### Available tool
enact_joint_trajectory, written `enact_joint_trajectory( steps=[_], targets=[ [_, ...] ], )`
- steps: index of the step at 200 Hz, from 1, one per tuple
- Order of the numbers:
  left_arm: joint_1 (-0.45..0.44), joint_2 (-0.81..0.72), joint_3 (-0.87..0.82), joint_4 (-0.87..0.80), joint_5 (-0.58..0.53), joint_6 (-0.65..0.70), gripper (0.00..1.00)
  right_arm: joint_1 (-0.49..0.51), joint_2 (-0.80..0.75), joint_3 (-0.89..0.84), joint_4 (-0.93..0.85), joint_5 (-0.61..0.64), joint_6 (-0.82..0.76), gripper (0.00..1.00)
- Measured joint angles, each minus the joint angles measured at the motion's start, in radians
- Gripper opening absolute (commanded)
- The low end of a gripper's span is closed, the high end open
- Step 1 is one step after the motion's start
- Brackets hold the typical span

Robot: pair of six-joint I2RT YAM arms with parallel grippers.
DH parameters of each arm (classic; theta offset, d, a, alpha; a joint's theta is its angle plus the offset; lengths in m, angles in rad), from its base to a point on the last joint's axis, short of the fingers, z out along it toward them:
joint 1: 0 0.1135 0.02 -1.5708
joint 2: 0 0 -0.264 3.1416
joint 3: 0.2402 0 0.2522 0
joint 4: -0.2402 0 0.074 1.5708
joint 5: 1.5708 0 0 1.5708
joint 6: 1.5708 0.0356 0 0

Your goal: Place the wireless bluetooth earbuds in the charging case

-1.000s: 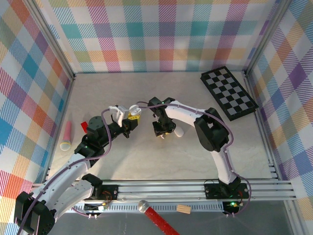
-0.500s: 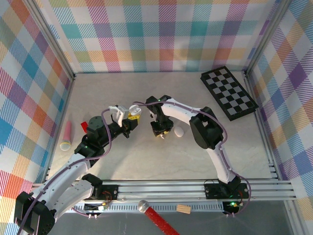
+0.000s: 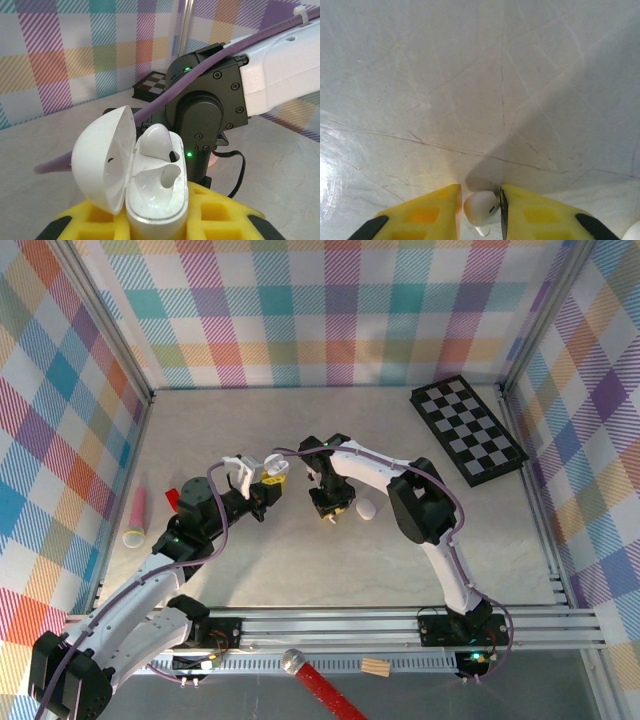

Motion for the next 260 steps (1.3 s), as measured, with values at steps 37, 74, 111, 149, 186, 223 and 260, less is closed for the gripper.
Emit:
enact_joint_trajectory(
  steps=[37,74,111,149,186,223,260],
  targets=[
    [0.000,0.004,0.000,0.000,0.000,0.000,0.00,0.000,-0.005,-0.009,0.006,0.000,0.011,0.24],
    [0.000,0.005,0.000,0.000,0.000,0.000,0.00,-0.002,-0.047,-0.076,0.066,-0.004,0.053,0.23],
    [0.000,0.011,0.000,0.001,-0.004,0.000,0.00,-0.018,-0.149,-0.212,0.172,-0.007,0.116,0.22],
    [0.000,0.038,-0.014,0.034,-0.026,-0.002,0.00,-0.054,-0.320,-0.370,0.328,-0.004,0.179,0.23],
    [0.000,0.099,-0.080,0.158,-0.062,-0.021,0.00,-0.071,-0.484,-0.484,0.486,0.011,0.219,0.21],
    [-0.020,0.189,-0.083,0.227,-0.108,-0.034,0.00,-0.072,-0.599,-0.579,0.625,0.024,0.238,0.22],
    [-0.094,0.285,-0.091,0.358,-0.192,-0.030,0.00,-0.074,-0.714,-0.692,0.751,0.030,0.249,0.23]
  ],
)
